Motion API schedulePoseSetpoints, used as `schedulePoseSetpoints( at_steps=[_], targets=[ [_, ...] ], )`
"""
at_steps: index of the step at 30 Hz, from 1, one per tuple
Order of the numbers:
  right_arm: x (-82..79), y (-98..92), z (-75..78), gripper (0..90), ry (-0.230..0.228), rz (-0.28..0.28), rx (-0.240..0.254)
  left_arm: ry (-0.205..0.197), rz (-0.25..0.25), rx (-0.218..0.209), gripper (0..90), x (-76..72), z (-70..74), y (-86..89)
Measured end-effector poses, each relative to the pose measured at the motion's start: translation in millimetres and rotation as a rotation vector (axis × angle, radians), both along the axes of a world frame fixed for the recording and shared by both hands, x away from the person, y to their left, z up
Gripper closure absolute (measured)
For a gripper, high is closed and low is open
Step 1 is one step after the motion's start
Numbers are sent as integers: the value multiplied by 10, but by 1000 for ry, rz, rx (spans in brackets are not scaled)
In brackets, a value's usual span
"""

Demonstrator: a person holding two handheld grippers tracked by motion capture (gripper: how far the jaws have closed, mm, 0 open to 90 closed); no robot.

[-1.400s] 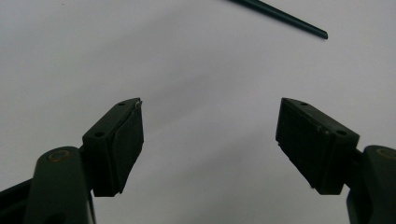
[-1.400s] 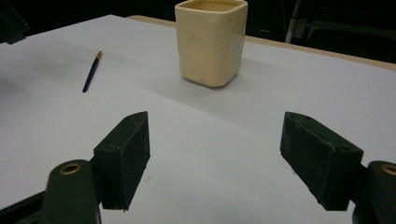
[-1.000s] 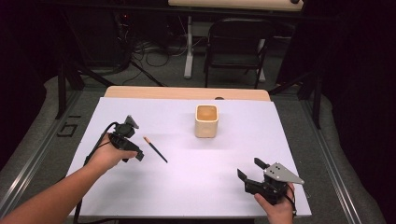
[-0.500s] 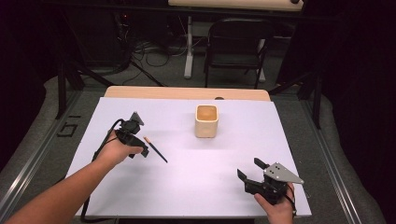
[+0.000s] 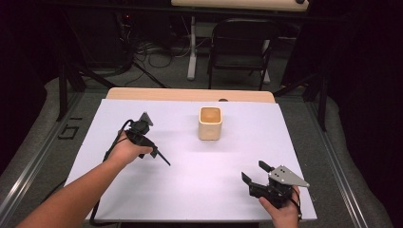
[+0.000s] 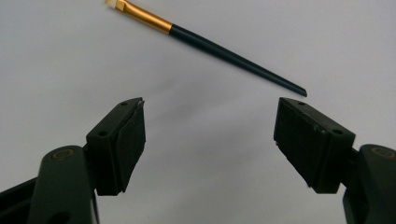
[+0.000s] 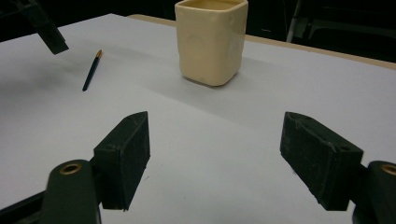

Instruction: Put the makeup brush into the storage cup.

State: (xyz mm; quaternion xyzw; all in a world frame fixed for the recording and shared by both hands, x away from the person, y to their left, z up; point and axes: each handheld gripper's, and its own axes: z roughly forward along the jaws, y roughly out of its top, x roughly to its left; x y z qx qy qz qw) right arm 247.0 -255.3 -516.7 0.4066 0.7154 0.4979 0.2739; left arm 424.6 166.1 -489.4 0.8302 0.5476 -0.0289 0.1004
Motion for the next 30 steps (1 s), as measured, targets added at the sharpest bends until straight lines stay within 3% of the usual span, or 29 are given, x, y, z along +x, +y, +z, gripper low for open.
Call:
schedulePoseSetpoints(
  at_steps=[13,30],
  targets=[
    [0,-7,2,243,4,0,-2,10,1,2,254,62,-43,-100],
    [0,-8,2,243,4,4,-2,38,-35,23,260,91,-178,-321]
  ],
)
